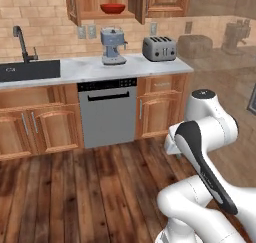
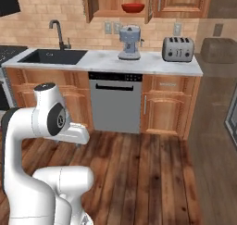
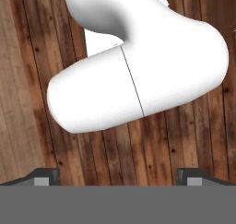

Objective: Pick up the bowls from the cabinet and place each bowl in front of a stool on the dining counter.

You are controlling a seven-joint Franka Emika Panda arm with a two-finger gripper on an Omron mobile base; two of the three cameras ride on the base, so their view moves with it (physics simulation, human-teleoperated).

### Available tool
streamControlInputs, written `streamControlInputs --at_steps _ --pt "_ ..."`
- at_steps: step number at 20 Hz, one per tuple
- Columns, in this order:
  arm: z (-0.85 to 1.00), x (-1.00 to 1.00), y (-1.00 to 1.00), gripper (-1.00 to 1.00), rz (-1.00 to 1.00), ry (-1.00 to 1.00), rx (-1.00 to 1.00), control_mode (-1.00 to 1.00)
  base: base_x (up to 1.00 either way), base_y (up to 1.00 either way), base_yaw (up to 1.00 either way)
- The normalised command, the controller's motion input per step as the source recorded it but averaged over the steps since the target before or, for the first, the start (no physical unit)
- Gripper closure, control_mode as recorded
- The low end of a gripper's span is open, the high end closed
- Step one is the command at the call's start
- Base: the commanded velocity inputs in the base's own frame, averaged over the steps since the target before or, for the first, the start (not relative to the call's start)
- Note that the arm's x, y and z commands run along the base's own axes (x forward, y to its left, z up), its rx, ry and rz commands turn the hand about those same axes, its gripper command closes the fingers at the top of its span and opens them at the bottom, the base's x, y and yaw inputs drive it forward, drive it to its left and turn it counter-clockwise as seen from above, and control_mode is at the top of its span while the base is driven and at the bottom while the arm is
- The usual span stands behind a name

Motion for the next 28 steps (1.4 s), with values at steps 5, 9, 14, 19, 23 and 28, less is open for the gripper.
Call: streamControlInputs --at_steps 5,9,14,19,23,28 --pt "0.00 0.00 0.00 -1.00 0.00 0.00 0.00 1.00 1.00 0.00 -0.12" --pt "0.00 0.00 0.00 -1.00 0.00 0.00 0.00 1.00 0.97 0.04 -0.10" --pt "0.00 0.00 0.00 -1.00 0.00 0.00 0.00 1.00 0.78 0.10 -0.05" --pt "0.00 0.00 0.00 -1.00 0.00 0.00 0.00 1.00 0.66 0.09 -0.01" --pt "0.00 0.00 0.00 -1.00 0.00 0.00 0.00 1.00 0.81 0.00 0.00" --pt "0.00 0.00 0.00 -1.00 0.00 0.00 0.00 1.00 0.81 0.00 0.00"
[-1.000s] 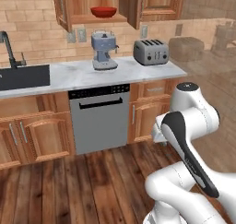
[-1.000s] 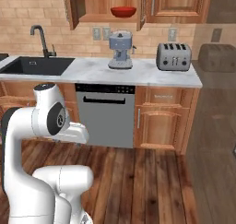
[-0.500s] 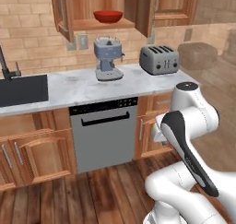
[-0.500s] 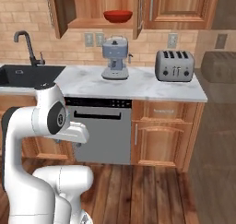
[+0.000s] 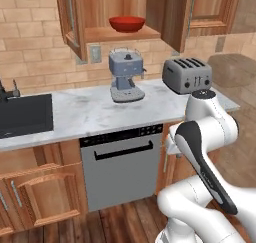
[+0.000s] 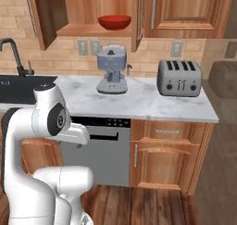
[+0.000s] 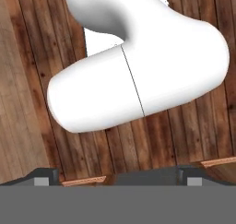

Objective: Pick up the bowls from the cabinet and place each bowl in front of a stool on the dining counter.

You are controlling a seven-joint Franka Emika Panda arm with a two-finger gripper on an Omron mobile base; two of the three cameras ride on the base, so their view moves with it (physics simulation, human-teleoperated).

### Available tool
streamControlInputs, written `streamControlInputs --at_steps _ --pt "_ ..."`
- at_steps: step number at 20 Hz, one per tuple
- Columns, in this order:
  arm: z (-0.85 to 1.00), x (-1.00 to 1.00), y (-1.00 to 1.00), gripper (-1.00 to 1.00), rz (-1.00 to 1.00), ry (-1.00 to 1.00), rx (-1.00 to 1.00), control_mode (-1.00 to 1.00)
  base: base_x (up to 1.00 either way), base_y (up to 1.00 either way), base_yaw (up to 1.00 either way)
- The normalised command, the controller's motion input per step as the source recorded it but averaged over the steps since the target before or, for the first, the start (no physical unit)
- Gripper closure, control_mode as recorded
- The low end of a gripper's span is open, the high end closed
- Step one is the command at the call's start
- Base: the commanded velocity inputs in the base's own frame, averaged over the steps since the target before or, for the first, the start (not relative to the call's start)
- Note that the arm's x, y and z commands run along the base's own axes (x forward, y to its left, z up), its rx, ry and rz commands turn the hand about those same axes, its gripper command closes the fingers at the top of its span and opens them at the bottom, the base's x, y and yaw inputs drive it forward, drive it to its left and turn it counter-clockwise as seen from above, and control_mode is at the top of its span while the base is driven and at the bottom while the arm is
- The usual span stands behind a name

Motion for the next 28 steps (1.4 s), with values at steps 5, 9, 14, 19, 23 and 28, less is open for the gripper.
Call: streamControlInputs --at_steps 5,9,14,19,23,28 --pt "0.00 0.00 0.00 -1.00 0.00 0.00 0.00 1.00 0.83 0.00 0.00" --pt "0.00 0.00 0.00 -1.00 0.00 0.00 0.00 1.00 0.81 0.00 0.00" --pt "0.00 0.00 0.00 -1.00 0.00 0.00 0.00 1.00 0.77 0.00 0.00" --pt "0.00 0.00 0.00 -1.00 0.00 0.00 0.00 1.00 0.61 0.00 0.00" --pt "0.00 0.00 0.00 -1.00 0.00 0.00 0.00 1.00 0.40 0.00 0.00" --pt "0.00 0.00 0.00 -1.00 0.00 0.00 0.00 1.00 0.30 0.00 0.00"
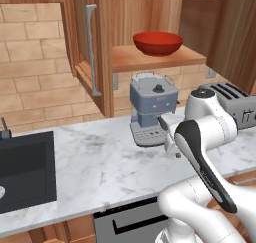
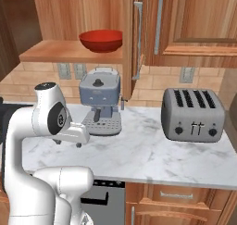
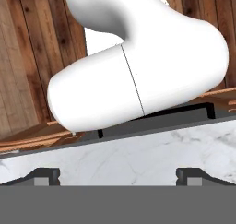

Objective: Pick up the bowls from the cabinet and place each bowl in front of a stool on the dining counter.

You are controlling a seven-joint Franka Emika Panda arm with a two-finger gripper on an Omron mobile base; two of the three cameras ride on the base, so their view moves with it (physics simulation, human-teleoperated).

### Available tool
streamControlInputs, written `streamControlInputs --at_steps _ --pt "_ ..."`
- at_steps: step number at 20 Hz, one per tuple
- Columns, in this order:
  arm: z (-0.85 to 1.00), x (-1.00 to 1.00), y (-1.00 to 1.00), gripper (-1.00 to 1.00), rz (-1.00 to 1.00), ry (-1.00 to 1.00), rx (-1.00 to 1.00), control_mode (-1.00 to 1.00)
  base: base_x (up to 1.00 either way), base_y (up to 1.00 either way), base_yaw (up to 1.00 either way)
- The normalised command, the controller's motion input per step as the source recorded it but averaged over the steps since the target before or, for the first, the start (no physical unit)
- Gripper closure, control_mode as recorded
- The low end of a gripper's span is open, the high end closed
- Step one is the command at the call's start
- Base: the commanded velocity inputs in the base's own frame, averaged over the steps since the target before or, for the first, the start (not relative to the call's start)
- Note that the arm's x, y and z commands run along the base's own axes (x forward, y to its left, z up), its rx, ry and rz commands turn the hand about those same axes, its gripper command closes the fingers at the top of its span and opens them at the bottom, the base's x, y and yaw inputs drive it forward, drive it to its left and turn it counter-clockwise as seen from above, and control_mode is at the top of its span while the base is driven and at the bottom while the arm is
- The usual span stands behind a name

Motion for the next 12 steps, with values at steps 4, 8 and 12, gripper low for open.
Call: streamControlInputs --at_steps 4,8,12 --pt "0.00 0.00 0.00 -1.00 0.00 0.00 0.00 1.00 0.30 0.00 0.00" --pt "0.00 0.00 0.00 -1.00 0.00 0.00 0.00 1.00 0.48 0.00 0.00" --pt "0.00 0.00 0.00 -1.00 0.00 0.00 0.00 1.00 0.28 0.00 0.00"
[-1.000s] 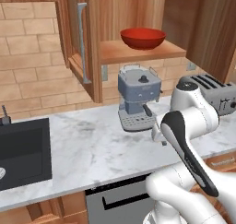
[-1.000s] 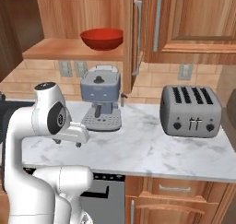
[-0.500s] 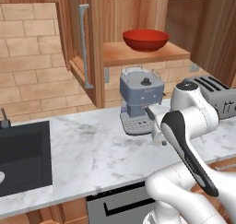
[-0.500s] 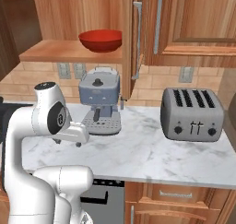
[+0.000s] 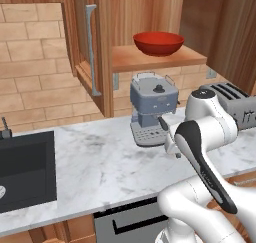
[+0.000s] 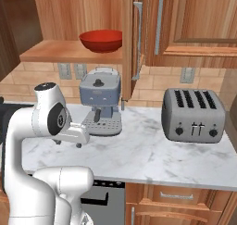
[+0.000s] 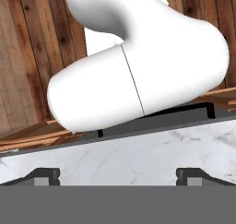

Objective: Pick up the bowls from the cabinet and place each bowl in front of a stool on the dining counter.

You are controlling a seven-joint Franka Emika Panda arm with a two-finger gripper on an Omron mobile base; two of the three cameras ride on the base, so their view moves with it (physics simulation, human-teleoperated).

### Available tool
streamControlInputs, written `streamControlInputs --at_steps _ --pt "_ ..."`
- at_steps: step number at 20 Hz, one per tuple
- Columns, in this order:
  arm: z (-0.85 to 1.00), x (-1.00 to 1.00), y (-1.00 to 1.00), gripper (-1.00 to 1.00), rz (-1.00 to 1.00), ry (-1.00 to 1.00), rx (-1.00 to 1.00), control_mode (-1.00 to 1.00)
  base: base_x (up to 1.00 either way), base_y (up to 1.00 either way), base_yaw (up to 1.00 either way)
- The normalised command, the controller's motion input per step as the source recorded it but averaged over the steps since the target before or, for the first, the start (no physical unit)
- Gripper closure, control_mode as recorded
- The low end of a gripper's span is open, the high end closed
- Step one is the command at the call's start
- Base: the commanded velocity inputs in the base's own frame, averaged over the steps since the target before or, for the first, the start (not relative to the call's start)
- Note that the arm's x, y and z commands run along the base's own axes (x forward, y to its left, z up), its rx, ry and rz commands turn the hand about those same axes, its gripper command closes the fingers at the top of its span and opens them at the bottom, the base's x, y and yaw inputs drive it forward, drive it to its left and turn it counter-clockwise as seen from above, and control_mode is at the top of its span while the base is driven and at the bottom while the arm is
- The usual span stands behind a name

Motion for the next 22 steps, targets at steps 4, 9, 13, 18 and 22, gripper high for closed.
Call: streamControlInputs --at_steps 4,9,13,18,22 --pt "0.00 0.00 0.00 -1.00 0.00 0.00 0.00 1.00 0.05 0.00 0.00" --pt "0.00 0.00 0.00 -1.00 0.00 0.00 0.00 1.00 0.00 0.00 0.00" --pt "0.00 0.00 0.00 -1.00 0.00 0.00 0.00 1.00 0.00 0.00 0.00" --pt "0.00 0.01 0.00 -1.00 0.00 0.00 0.00 -1.00 0.00 0.00 0.00" --pt "0.00 0.06 0.00 -1.00 0.00 0.00 0.00 -1.00 0.00 0.00 0.00"
